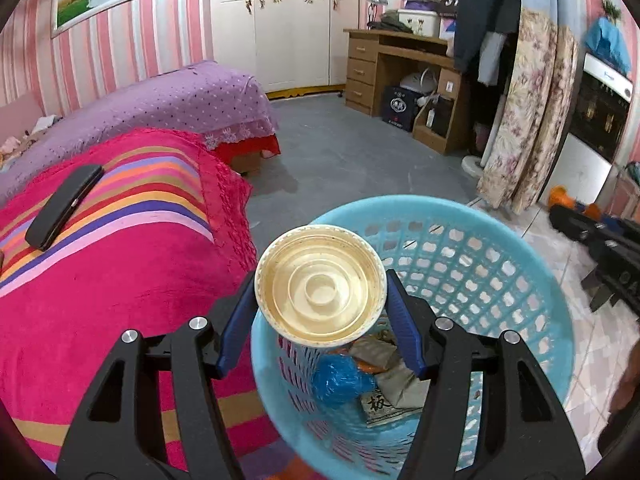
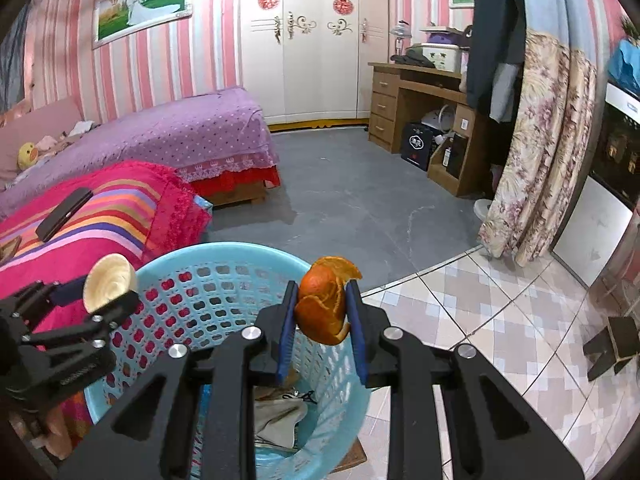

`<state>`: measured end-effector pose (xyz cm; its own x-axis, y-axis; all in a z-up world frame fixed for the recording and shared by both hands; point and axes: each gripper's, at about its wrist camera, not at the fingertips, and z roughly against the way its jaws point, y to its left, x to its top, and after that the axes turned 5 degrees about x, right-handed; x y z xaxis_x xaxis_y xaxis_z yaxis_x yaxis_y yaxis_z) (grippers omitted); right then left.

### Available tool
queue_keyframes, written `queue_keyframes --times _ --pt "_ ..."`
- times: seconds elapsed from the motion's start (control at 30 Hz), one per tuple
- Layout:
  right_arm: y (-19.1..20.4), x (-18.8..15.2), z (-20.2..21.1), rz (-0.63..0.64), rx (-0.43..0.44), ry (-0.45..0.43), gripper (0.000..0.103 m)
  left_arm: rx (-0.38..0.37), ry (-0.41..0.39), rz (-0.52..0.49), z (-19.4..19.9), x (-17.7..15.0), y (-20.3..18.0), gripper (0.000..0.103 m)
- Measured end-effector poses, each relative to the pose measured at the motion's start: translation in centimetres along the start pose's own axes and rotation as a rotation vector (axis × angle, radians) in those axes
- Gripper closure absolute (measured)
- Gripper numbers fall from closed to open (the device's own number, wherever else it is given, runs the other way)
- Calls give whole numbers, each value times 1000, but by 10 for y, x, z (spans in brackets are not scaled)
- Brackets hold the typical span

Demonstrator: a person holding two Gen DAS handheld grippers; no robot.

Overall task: Collect trash
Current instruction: 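Open the left tool over the blue basket to drop the lid while the right tool drops the peel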

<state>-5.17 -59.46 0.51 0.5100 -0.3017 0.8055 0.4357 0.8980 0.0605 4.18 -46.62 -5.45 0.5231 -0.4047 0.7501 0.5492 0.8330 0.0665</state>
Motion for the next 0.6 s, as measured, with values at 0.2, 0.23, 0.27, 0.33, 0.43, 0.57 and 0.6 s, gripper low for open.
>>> queue_keyframes --times 0.2,0.23,0.27,0.33,0.43,0.57,0.6 --pt "0 -4 -3 2 17 7 79 -6 -1 -5 3 4 -1 30" --pt "1 -4 -4 4 18 9 79 2 -10 -3 5 6 -2 25" --pt "1 -4 -4 6 20 10 79 8 -22 -2 9 7 1 23" --pt "4 -4 -4 12 23 9 79 12 -36 0 14 8 7 19" --pt "7 -3 -4 19 28 5 78 47 -73 -4 25 9 17 14" --pt "15 -4 -6 31 37 6 78 99 -100 32 36 9 42 8" --pt "18 -4 -7 34 40 9 78 107 -100 41 37 10 48 7"
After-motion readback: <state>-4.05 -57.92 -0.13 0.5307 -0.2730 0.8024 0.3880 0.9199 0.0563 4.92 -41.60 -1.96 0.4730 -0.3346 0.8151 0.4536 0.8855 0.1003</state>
